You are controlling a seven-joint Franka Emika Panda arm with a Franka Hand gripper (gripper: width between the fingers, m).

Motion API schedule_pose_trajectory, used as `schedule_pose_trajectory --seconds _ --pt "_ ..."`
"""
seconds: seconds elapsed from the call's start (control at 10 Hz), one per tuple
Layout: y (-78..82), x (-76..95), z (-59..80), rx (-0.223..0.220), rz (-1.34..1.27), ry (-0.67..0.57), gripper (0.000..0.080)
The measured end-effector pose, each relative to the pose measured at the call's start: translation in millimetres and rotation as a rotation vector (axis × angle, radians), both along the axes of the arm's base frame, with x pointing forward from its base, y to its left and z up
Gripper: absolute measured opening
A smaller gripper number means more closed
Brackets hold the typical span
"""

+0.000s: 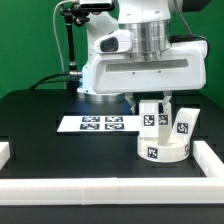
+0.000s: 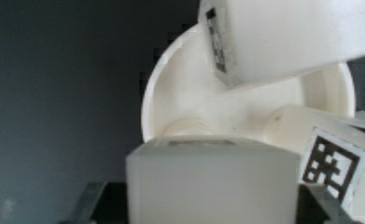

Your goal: Assemble stool

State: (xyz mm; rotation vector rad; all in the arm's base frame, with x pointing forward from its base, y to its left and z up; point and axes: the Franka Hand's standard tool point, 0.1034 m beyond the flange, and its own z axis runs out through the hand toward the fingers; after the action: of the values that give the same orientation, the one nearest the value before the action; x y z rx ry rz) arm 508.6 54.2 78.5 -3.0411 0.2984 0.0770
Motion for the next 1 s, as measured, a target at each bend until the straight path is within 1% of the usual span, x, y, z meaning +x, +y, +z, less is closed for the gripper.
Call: schedule_pose_trajectory --seconds 0.6,1.0 --pt "0.0 0.0 0.0 -0.001 -0.033 0.003 0.0346" --pt "2.6 -2.7 -1.3 -0.008 -0.405 0.051 0.0346"
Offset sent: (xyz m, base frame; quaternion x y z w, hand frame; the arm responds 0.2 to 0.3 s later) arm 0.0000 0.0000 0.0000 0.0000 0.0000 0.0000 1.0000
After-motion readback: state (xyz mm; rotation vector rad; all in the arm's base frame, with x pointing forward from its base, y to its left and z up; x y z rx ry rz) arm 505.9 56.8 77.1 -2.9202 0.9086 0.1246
